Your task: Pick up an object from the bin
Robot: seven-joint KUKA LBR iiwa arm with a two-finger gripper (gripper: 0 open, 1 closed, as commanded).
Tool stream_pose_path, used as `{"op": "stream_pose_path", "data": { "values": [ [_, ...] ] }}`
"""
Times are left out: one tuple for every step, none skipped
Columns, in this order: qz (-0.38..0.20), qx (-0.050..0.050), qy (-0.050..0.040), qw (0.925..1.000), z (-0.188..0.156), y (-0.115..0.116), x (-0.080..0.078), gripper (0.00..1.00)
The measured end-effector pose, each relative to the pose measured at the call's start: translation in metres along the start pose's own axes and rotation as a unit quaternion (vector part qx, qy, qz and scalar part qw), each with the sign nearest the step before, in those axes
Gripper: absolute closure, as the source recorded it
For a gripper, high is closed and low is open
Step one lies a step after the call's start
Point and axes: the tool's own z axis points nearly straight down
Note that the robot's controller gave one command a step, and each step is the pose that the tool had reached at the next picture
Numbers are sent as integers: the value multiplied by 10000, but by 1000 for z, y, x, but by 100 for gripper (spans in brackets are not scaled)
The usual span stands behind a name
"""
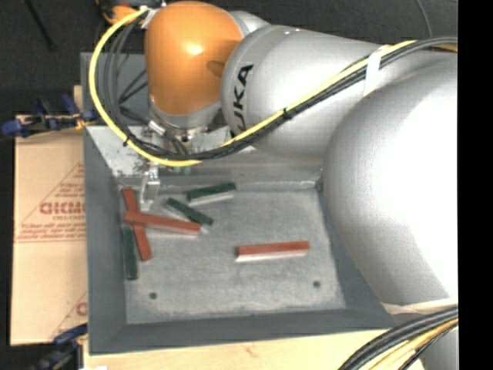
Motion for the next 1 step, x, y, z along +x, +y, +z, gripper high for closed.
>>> {"op": "stream_pose_path", "data": {
  "values": [
    [18, -9, -42, 10000, -5, -1, -2, 0]
  ]
}}
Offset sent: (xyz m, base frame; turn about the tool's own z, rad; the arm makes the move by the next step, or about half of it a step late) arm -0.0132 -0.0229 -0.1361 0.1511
